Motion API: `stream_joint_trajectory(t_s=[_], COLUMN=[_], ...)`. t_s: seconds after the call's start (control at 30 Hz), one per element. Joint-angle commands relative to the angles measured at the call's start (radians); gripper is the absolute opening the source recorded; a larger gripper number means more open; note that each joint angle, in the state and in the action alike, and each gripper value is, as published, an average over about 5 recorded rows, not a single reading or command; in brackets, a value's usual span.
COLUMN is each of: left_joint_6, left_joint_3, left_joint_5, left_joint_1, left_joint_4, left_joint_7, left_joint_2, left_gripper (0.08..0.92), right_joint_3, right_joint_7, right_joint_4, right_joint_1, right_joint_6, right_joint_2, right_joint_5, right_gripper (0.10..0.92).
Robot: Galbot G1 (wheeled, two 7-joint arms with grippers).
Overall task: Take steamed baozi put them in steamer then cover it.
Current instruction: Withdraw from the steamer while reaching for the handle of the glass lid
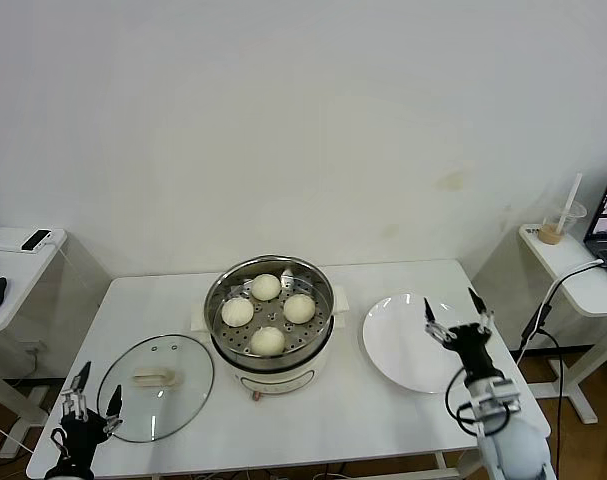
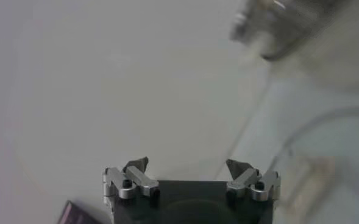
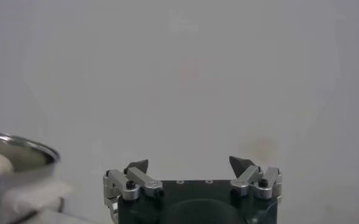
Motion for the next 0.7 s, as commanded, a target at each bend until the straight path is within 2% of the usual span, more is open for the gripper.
stream_joint_trajectory(t_s=[0.03, 0.7], left_joint_6=[-0.040, -0.036], left_joint_3=[0.032, 0.137], left_joint_5=[0.331, 0.315], left_joint_1=[-0.082, -0.214], left_joint_4=[0.146, 0.268], left_joint_7=[-0.018, 0.016], left_joint_2=[0.047, 0.094], left_gripper=[0.823, 0.823], right_joint_3=[0.120, 0.140], right_joint_7=[0.015, 0.025], right_joint_4=[0.024, 0.038], right_joint_1=[-0.121, -0.154], right_joint_6=[0.041, 0.046], right_joint_2=[0.072, 0.103], right_joint_5=[-0.029, -0.055], right_gripper=[0.823, 0.823])
